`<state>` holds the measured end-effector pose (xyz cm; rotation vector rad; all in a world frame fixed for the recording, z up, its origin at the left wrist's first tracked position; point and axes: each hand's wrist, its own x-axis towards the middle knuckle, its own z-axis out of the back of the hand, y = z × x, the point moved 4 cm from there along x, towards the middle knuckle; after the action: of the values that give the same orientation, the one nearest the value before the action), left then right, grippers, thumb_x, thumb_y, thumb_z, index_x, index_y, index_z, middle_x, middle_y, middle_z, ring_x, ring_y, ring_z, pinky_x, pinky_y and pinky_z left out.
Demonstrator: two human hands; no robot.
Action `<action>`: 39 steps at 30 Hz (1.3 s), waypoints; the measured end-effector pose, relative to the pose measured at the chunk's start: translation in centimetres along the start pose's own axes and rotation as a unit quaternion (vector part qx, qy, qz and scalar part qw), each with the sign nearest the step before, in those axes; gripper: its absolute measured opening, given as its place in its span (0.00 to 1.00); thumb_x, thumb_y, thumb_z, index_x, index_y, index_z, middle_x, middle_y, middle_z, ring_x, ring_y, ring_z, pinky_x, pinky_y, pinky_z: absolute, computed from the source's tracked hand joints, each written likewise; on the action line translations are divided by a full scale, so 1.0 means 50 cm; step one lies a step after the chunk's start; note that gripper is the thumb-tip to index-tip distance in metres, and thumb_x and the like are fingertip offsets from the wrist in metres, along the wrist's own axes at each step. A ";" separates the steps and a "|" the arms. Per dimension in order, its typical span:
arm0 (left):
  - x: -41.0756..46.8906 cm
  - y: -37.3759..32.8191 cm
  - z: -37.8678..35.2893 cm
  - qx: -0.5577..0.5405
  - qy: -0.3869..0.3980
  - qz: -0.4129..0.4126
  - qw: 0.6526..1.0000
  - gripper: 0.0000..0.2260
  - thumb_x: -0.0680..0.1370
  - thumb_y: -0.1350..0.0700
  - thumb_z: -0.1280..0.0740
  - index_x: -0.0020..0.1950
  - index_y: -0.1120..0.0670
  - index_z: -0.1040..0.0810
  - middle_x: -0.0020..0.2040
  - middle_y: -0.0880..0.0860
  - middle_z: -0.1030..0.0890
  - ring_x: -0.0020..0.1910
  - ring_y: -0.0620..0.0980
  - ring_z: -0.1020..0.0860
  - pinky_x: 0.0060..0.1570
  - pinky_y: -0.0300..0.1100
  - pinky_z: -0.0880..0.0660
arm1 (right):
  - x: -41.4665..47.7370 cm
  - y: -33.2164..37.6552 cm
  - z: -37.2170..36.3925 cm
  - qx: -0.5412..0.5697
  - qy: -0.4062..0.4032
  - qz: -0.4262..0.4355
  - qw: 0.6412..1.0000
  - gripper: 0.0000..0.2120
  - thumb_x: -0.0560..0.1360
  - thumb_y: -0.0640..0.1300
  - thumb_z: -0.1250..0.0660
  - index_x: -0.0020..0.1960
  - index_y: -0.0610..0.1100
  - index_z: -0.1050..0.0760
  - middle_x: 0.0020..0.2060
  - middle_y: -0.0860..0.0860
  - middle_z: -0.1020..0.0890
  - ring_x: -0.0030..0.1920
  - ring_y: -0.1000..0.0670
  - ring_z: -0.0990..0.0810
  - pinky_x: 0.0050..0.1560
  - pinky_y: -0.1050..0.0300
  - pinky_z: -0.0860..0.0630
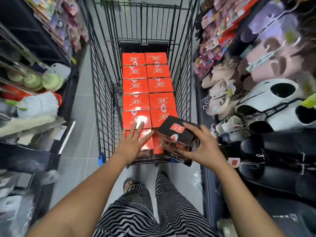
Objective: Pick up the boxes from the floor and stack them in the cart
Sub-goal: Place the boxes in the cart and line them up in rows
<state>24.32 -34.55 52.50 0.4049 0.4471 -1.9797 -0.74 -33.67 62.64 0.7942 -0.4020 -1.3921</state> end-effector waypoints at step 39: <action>-0.034 -0.025 0.000 -0.284 -0.059 0.236 0.927 0.49 0.71 0.30 0.39 0.78 0.50 0.65 0.75 0.62 0.69 0.76 0.65 0.54 0.73 0.55 0.50 | 0.082 -0.111 -0.212 0.128 0.088 -0.127 0.980 0.54 0.67 0.56 0.23 0.79 0.55 0.57 0.78 0.51 0.49 0.77 0.52 0.49 0.75 0.49 0.43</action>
<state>23.90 -32.70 53.48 0.0129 0.7405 -1.3212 3.21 -34.81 50.70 1.2035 -0.3547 -1.5088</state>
